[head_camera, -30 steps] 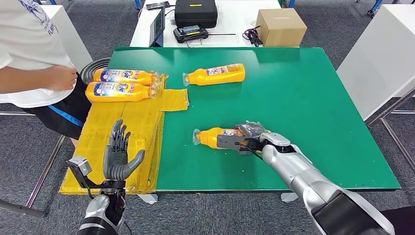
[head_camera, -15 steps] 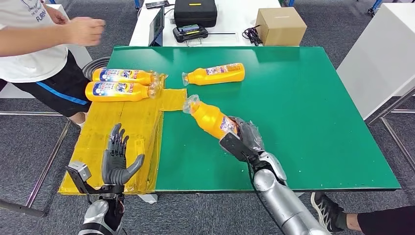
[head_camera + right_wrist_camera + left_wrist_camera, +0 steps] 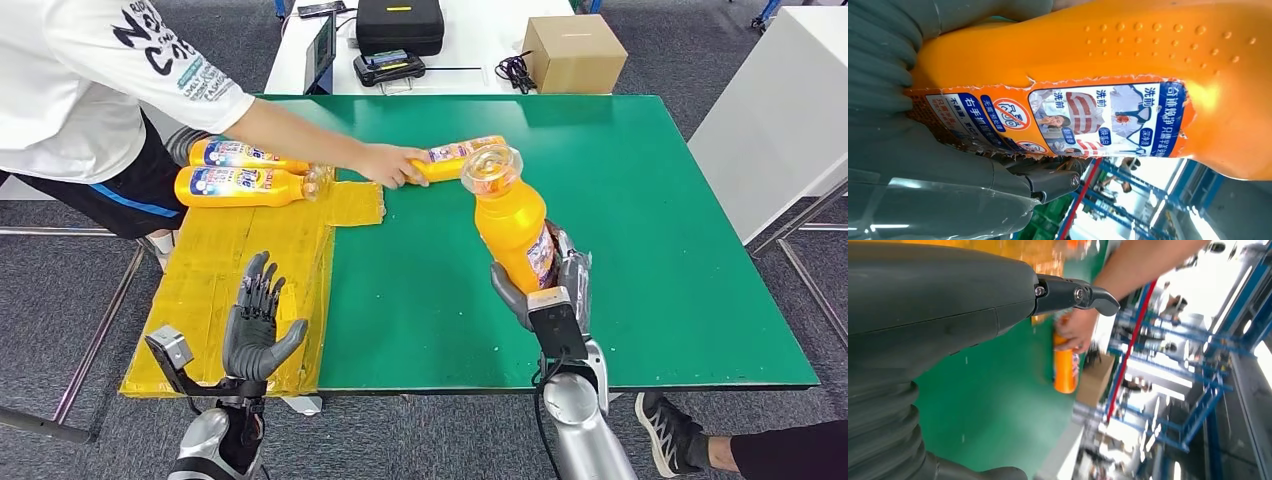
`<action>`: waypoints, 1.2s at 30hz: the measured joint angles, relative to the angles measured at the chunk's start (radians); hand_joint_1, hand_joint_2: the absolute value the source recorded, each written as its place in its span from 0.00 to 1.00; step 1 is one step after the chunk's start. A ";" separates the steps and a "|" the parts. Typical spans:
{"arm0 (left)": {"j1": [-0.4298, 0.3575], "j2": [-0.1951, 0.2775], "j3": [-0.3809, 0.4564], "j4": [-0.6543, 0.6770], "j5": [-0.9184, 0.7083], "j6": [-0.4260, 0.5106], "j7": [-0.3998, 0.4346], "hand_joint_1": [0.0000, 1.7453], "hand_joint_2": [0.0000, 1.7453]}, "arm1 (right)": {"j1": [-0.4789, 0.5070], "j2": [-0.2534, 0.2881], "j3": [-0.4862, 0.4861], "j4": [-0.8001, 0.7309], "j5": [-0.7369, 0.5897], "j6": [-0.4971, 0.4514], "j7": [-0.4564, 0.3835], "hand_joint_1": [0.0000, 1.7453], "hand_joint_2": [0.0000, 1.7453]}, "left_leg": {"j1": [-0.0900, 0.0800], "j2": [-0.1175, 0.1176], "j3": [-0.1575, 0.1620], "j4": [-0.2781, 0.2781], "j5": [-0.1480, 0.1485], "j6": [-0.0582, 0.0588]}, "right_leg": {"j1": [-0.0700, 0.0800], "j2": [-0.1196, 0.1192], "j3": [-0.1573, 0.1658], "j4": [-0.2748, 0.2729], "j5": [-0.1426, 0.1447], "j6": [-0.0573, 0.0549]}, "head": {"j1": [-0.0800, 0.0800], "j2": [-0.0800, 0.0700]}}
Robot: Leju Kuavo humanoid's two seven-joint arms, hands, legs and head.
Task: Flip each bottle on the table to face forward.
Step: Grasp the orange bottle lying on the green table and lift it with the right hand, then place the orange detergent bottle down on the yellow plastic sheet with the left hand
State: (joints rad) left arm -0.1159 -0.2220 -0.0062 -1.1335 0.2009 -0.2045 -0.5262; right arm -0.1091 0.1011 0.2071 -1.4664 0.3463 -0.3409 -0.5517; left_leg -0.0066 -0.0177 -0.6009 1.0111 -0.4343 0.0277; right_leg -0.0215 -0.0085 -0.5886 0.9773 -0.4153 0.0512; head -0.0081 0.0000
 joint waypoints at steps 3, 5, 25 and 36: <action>0.003 0.000 -0.026 -0.008 0.048 -0.043 0.035 0.00 1.00 | 0.035 0.019 -0.008 -0.003 0.017 -0.001 -0.029 1.00 1.00 | 0.000 0.000 0.000 0.000 0.000 0.000 | 0.000 0.000 0.000 0.000 0.000 0.000 | 0.000 0.000; 0.005 0.000 -0.043 -0.011 0.062 -0.058 0.046 0.00 1.00 | 0.055 0.034 -0.009 0.001 0.026 -0.001 -0.043 1.00 1.00 | 0.000 0.000 0.000 0.000 0.000 0.000 | 0.000 0.000 0.000 0.000 0.000 0.000 | 0.000 0.000; 0.007 -0.001 -0.102 -0.017 0.092 -0.072 0.082 0.00 1.00 | 0.075 0.124 0.079 0.141 0.107 0.019 -0.062 0.96 1.00 | 0.001 0.001 0.000 0.000 0.000 0.000 | 0.001 0.001 -0.001 0.000 0.000 0.000 | 0.000 0.000; 0.005 -0.004 -0.143 -0.017 0.093 -0.078 0.106 0.00 1.00 | 0.001 0.196 0.243 0.403 0.103 0.022 -0.062 0.99 1.00 | 0.001 0.001 -0.001 -0.001 0.000 0.000 | 0.000 0.001 0.000 0.000 0.000 0.000 | 0.000 0.000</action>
State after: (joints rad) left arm -0.1108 -0.2261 -0.1492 -1.1501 0.2941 -0.2830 -0.4201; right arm -0.1083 0.2972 0.4504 -1.0632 0.4490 -0.3194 -0.6135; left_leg -0.0059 -0.0166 -0.6015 1.0106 -0.4342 0.0276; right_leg -0.0211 -0.0075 -0.5891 0.9777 -0.4154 0.0510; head -0.0076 0.0000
